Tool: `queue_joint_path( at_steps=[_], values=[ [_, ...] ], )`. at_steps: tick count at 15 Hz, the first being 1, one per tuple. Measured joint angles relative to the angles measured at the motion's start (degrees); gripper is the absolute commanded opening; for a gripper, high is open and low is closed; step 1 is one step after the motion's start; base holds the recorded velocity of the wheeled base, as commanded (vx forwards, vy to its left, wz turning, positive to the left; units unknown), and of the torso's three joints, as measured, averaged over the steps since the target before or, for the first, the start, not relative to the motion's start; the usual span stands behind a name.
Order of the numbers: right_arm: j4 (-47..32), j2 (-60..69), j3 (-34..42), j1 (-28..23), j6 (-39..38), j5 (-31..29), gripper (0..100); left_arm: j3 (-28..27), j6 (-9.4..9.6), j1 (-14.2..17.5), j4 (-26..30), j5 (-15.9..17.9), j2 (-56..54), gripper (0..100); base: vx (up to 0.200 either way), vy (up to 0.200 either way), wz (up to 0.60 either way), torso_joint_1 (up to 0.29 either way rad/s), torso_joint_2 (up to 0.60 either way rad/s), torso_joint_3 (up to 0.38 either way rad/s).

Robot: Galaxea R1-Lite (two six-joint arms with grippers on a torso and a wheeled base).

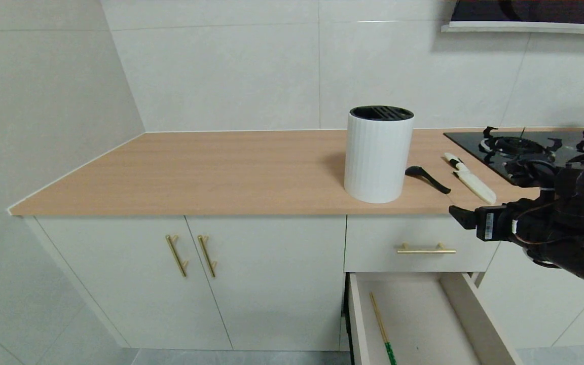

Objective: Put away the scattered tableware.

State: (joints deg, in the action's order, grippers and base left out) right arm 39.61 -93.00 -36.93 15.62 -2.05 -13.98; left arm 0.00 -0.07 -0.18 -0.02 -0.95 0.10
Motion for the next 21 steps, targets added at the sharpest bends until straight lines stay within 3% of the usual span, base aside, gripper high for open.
queue_joint_path(
  at_steps=[5,11,15,17,19,21],
  values=[
    [0.0,-0.4,0.1,0.0,0.0,0.2,100,0.0,0.00,0.0,0.0,0.0,0.0,100,0.000,0.000,0.00,0.187,-0.43,-0.239],
    [-1.1,-0.8,-2.5,-0.1,1.3,3.5,100,0.0,0.00,0.0,0.0,0.0,0.0,100,0.000,0.000,0.00,0.015,-0.03,-0.018],
    [-15.6,-2.8,-13.1,-1.9,1.4,5.8,100,0.0,0.00,0.0,0.0,0.0,0.0,100,0.000,0.000,0.00,0.000,0.00,0.000],
    [-23.8,-4.3,-19.1,-3.7,1.5,11.4,100,0.0,0.00,0.0,0.0,0.0,0.0,100,0.000,0.000,0.00,0.000,0.00,0.000],
    [-26.4,-6.6,-22.9,-5.9,2.6,17.0,100,0.0,0.00,0.0,0.0,0.0,0.0,100,0.000,0.000,0.00,0.000,0.00,0.000],
    [-26.5,-9.6,-25.7,-7.4,3.3,17.9,100,0.0,0.00,0.0,0.0,0.0,0.0,100,0.000,0.000,0.00,0.000,0.00,0.000]
  ],
)
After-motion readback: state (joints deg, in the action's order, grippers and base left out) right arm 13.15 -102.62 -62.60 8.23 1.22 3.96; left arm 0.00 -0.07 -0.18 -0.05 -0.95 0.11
